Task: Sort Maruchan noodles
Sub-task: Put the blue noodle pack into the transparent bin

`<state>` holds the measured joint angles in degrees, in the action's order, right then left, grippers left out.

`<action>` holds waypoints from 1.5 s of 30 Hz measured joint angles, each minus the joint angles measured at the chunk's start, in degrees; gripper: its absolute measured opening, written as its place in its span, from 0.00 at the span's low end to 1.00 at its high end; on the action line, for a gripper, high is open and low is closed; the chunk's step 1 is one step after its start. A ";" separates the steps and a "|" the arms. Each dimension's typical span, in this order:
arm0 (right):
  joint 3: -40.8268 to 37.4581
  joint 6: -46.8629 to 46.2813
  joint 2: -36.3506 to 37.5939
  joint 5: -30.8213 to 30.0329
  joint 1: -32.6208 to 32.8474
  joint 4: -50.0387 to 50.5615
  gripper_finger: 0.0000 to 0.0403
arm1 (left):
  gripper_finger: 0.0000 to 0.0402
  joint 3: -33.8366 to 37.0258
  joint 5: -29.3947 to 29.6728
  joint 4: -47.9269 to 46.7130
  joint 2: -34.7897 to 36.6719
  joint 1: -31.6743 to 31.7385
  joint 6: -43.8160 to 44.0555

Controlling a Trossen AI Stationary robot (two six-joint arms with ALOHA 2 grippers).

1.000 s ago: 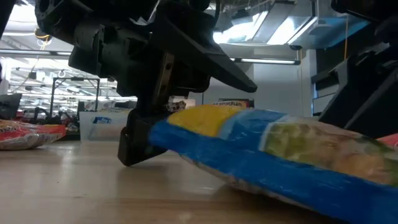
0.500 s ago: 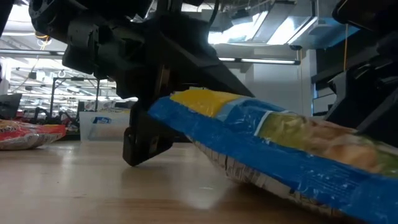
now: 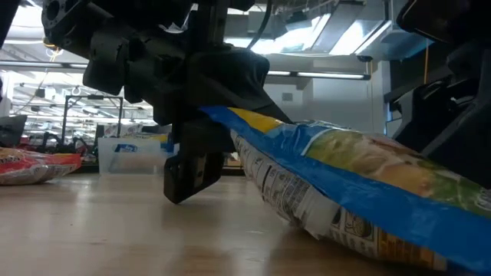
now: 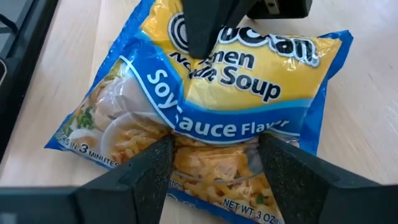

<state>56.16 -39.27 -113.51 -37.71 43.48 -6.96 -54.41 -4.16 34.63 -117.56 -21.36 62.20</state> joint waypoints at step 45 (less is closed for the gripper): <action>-3.97 19.98 10.19 9.85 -19.06 -2.59 0.60 | 0.00 0.00 0.36 -66.53 39.95 9.88 -62.62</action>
<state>52.19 -19.28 -103.33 -27.86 24.43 -9.55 -54.41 -3.79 -31.90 -77.61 -11.47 -0.41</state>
